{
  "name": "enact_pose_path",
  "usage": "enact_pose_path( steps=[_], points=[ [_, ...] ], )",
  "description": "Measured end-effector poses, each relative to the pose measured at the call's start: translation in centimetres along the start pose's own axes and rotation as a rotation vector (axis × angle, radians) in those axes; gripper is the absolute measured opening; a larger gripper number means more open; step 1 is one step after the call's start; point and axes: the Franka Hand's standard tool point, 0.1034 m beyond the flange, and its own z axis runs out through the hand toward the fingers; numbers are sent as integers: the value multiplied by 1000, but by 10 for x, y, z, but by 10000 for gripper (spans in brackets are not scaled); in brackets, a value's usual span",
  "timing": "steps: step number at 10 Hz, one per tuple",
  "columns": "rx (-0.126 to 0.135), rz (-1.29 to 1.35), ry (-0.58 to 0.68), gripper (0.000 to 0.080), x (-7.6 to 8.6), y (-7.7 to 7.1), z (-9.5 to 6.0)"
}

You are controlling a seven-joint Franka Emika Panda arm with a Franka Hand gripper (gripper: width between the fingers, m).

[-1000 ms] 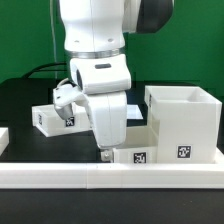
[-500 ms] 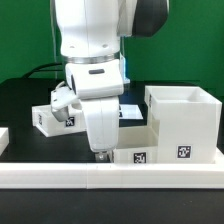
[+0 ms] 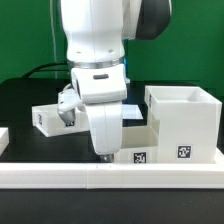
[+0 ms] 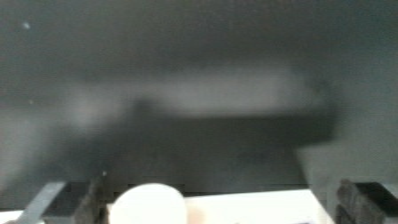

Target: Assemble drawer

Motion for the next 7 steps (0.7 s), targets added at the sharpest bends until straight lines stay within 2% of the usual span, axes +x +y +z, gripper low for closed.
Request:
enact_pose_path(
  steps=[4, 7],
  points=[
    [-11, -36, 0, 649, -1, 5, 0],
    [-10, -33, 0, 649, 0, 5, 0]
  ],
)
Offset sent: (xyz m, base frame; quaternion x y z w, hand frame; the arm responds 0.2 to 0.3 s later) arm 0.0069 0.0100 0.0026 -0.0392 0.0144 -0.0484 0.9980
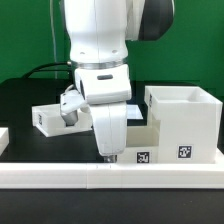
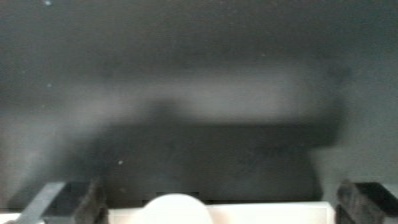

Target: Assemble drawer

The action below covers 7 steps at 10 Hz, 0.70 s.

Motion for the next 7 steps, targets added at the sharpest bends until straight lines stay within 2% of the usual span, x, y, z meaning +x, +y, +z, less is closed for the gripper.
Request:
enact_pose_path(
  steps=[5, 6, 7],
  points=[
    [16, 37, 3, 649, 27, -1, 4],
    [15, 37, 4, 649, 30, -1, 3],
    [13, 44, 4, 649, 26, 0, 3]
  ],
)
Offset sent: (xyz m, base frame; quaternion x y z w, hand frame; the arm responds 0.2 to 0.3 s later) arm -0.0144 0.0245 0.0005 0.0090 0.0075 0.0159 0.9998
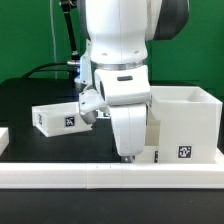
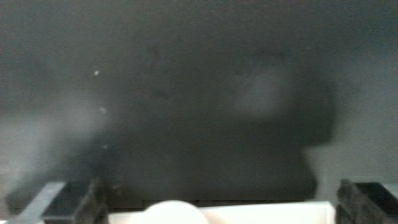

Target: Assemble drawer

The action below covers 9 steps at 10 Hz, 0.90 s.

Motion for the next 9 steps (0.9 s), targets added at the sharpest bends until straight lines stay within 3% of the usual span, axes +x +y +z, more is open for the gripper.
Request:
enact_pose_path(
  steps=[3, 9],
  points=[
    [1, 3, 1, 649, 0, 0, 1],
    [13, -12, 8, 649, 25, 2, 0]
  ],
)
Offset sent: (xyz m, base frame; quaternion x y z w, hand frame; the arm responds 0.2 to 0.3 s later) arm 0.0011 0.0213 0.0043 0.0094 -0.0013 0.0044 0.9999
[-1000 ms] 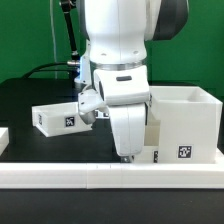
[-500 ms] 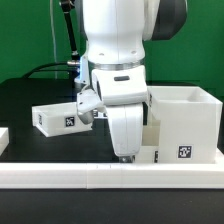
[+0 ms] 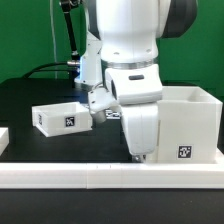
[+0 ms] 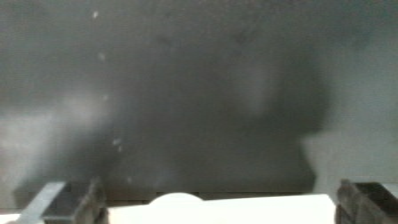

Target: Assemble drawer

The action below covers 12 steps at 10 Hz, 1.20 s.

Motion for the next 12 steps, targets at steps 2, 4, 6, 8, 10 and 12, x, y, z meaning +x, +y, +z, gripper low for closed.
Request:
enact_pose_path(
  steps=[2, 4, 6, 8, 10, 12],
  points=[
    [-14, -7, 1, 649, 5, 5, -4],
    [-10, -6, -1, 649, -1, 5, -4],
    [-17, 1, -7, 649, -21, 6, -8],
    [-43, 16, -14, 649, -46, 7, -23],
    [-96, 43, -25, 649, -65, -2, -42],
    [-126, 96, -36, 649, -78, -29, -55]
  ],
)
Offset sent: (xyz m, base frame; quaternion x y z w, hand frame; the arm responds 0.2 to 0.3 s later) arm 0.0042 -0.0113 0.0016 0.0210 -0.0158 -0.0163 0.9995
